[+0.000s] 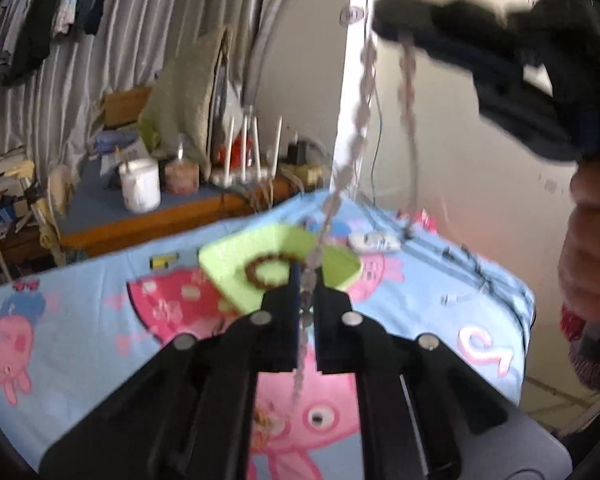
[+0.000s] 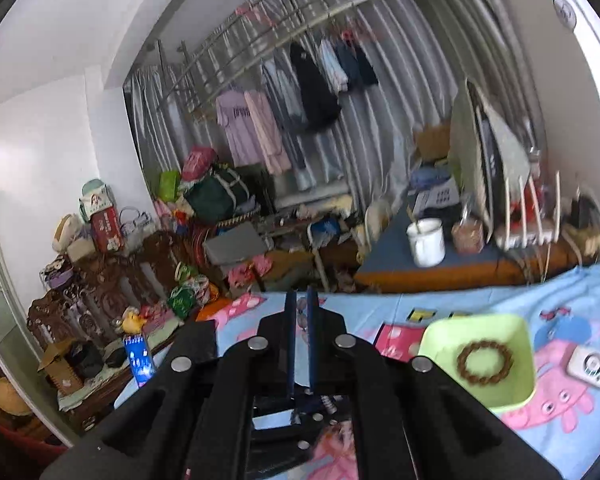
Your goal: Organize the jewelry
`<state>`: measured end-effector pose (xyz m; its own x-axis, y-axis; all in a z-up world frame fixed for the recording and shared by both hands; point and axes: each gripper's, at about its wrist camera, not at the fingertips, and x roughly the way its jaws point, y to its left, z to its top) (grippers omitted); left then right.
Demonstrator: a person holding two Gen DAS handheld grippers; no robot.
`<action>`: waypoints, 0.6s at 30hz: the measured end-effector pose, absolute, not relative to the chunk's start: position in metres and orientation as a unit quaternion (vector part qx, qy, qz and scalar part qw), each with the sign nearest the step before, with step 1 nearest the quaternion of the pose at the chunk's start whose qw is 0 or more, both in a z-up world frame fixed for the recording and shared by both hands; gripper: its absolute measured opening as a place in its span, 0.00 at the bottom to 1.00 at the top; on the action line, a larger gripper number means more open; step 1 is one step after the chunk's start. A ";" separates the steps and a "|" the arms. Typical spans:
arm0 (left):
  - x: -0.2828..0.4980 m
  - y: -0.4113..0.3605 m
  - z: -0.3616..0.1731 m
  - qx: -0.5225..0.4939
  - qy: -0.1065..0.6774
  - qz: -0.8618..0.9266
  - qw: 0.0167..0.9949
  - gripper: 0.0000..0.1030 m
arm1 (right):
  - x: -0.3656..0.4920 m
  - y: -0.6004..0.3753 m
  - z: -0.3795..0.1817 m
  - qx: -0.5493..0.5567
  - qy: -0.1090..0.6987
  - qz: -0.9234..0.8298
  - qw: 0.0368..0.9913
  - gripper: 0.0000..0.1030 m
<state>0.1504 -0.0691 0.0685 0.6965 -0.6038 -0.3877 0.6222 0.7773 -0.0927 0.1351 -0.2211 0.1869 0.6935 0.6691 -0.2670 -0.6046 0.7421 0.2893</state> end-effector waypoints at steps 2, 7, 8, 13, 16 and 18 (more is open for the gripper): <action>0.155 -0.071 0.092 0.018 0.182 -0.336 0.924 0.05 | 0.139 -0.228 0.195 0.091 0.166 0.340 0.921 0.00; 0.169 -0.086 0.154 0.031 0.136 -0.343 0.929 0.05 | 0.163 -0.254 0.225 0.108 0.133 0.314 0.934 0.00; 0.172 -0.090 0.165 0.034 0.128 -0.343 0.930 0.05 | 0.170 -0.261 0.231 0.113 0.128 0.307 0.936 0.00; 0.199 -0.112 0.203 0.041 0.111 -0.340 0.933 0.05 | 0.198 -0.286 0.247 0.127 0.118 0.283 0.943 0.00; 0.217 -0.123 0.213 0.046 0.105 -0.333 0.936 0.05 | 0.212 -0.295 0.252 0.124 0.117 0.267 0.949 0.00; 0.226 -0.128 0.214 0.045 0.109 -0.330 0.937 0.05 | 0.219 -0.300 0.250 0.121 0.120 0.260 0.951 0.00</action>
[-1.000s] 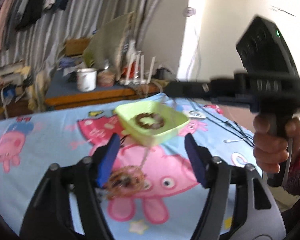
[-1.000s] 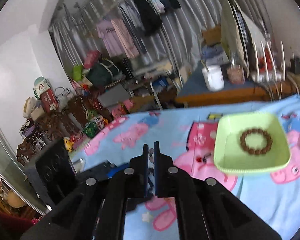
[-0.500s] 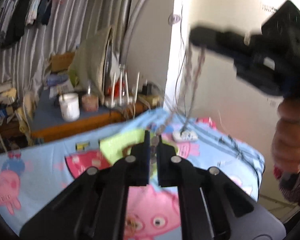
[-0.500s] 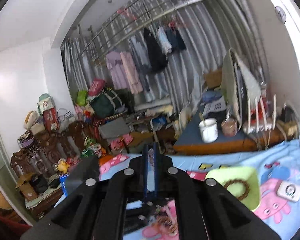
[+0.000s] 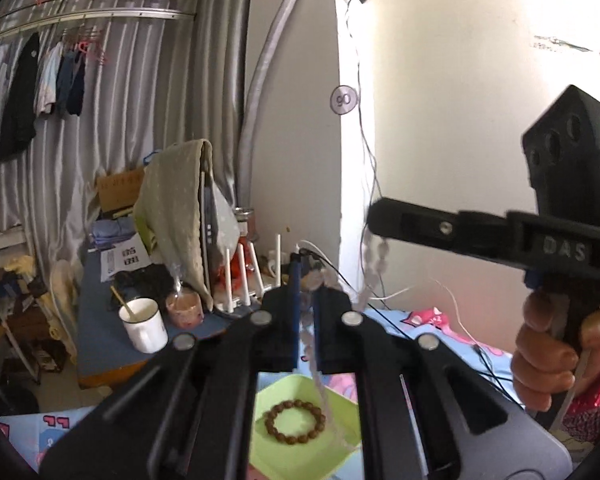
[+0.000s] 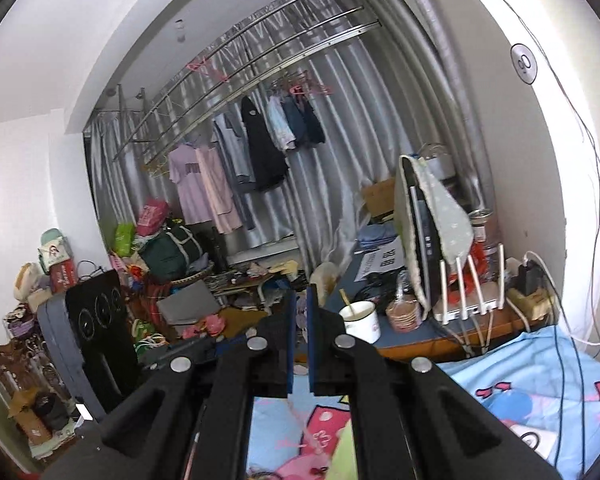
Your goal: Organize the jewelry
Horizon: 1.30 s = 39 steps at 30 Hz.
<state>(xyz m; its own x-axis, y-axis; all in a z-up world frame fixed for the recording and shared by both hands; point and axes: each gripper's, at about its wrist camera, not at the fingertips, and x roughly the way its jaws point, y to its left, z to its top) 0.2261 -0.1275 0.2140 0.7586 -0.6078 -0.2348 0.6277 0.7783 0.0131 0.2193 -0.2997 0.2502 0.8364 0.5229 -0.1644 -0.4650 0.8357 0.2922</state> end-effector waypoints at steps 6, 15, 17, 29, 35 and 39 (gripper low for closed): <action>0.260 -0.143 0.184 0.046 0.146 -0.329 0.932 0.05 | 0.239 -0.313 0.221 0.128 0.141 0.245 0.951 0.00; 0.282 -0.142 0.110 0.042 0.229 -0.313 0.921 0.05 | 0.268 -0.309 0.125 0.152 0.235 0.232 0.932 0.00; 0.286 -0.139 0.091 0.046 0.257 -0.304 0.916 0.05 | 0.272 -0.306 0.103 0.158 0.259 0.229 0.925 0.00; 0.292 -0.121 0.028 0.079 0.389 -0.257 0.881 0.51 | 0.288 -0.292 0.019 0.226 0.363 0.217 0.878 0.09; 0.244 -0.063 0.122 0.012 0.228 -0.259 0.939 0.51 | 0.244 -0.280 0.113 0.187 0.255 0.252 0.915 0.09; 0.171 -0.009 0.162 -0.026 0.066 -0.238 0.969 0.51 | 0.185 -0.260 0.173 0.113 0.129 0.273 0.947 0.09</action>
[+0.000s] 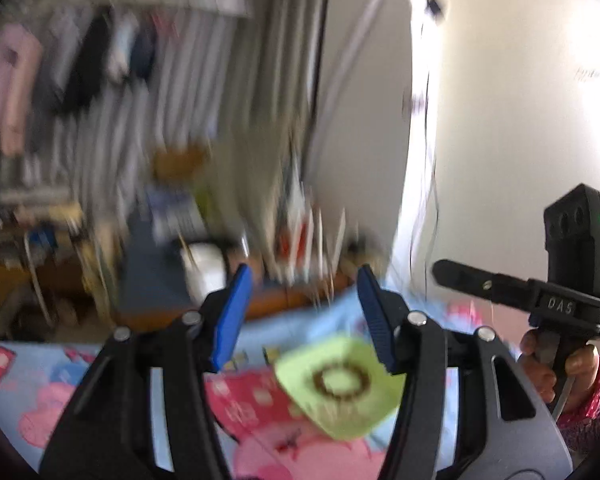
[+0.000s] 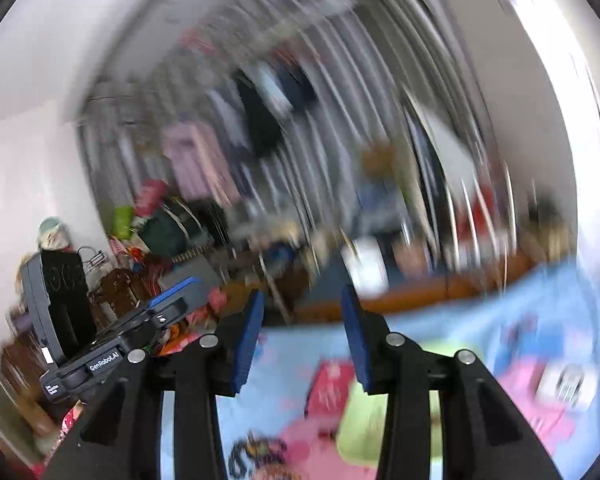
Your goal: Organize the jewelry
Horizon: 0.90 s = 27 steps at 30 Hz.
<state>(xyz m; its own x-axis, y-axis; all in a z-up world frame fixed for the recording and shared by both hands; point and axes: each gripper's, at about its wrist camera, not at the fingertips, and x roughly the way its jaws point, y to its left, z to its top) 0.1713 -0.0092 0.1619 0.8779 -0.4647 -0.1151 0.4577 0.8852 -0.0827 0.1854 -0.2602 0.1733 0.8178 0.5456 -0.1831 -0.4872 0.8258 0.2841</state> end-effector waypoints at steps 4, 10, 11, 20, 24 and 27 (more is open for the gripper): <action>0.129 0.015 0.151 -0.017 0.029 -0.201 0.979 0.51 | 0.155 -0.234 0.178 0.050 0.101 0.283 0.953 0.09; 0.115 0.046 0.081 -0.040 0.108 -0.179 0.977 0.51 | 0.165 -0.190 0.090 -0.010 0.239 0.297 0.925 0.02; 0.115 0.053 0.069 -0.050 0.127 -0.179 0.974 0.51 | 0.172 -0.182 0.072 -0.011 0.276 0.303 0.912 0.00; 0.133 0.081 0.021 -0.143 0.213 -0.199 0.946 0.34 | 0.227 -0.160 -0.033 0.070 0.485 0.318 0.812 0.00; 0.132 0.085 0.017 -0.143 0.208 -0.203 0.946 0.34 | 0.184 -0.147 -0.017 0.039 0.460 0.400 0.792 0.00; 0.140 0.080 0.013 -0.147 0.222 -0.215 0.940 0.34 | 0.140 -0.132 -0.017 -0.004 0.465 0.461 0.756 0.00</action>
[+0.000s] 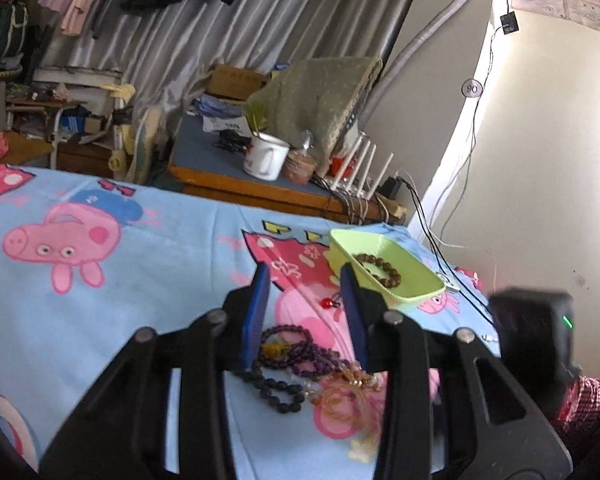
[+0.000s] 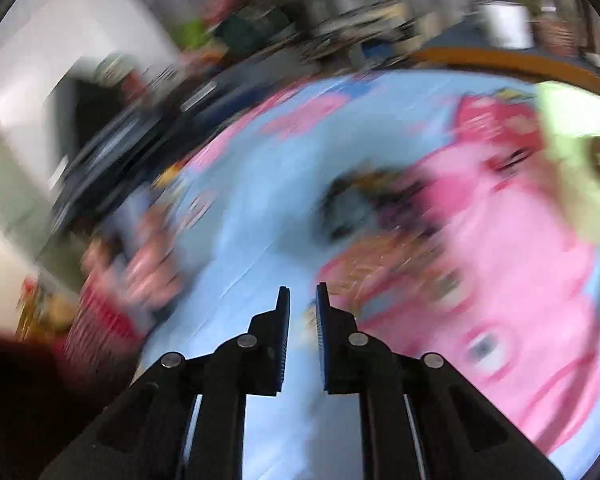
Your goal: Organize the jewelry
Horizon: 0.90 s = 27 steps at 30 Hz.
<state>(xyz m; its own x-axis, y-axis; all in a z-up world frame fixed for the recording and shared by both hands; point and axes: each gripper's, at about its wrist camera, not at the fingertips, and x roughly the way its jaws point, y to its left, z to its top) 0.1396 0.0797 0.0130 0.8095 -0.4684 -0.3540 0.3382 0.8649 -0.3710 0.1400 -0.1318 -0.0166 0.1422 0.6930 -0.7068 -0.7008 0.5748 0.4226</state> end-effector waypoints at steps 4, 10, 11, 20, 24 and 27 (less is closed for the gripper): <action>0.143 0.075 0.007 -0.139 0.238 -0.218 0.936 0.34 | 0.133 -0.140 -0.018 -0.014 0.453 0.432 0.780 0.00; 0.141 0.074 0.007 -0.136 0.241 -0.215 0.937 0.34 | 0.158 -0.164 -0.012 -0.005 0.438 0.351 0.827 0.00; 0.142 0.073 0.007 -0.133 0.243 -0.215 0.937 0.34 | 0.161 -0.163 -0.013 -0.017 0.436 0.336 0.835 0.00; 0.133 0.052 0.005 -0.091 0.246 -0.237 0.936 0.34 | 0.183 -0.153 -0.031 -0.035 0.456 0.334 0.824 0.00; 0.131 0.043 0.006 -0.072 0.235 -0.245 0.938 0.34 | 0.175 -0.168 -0.026 -0.053 0.452 0.318 0.832 0.00; 0.132 0.034 0.002 -0.059 0.244 -0.256 0.934 0.34 | 0.169 -0.180 -0.013 -0.043 0.435 0.308 0.845 0.00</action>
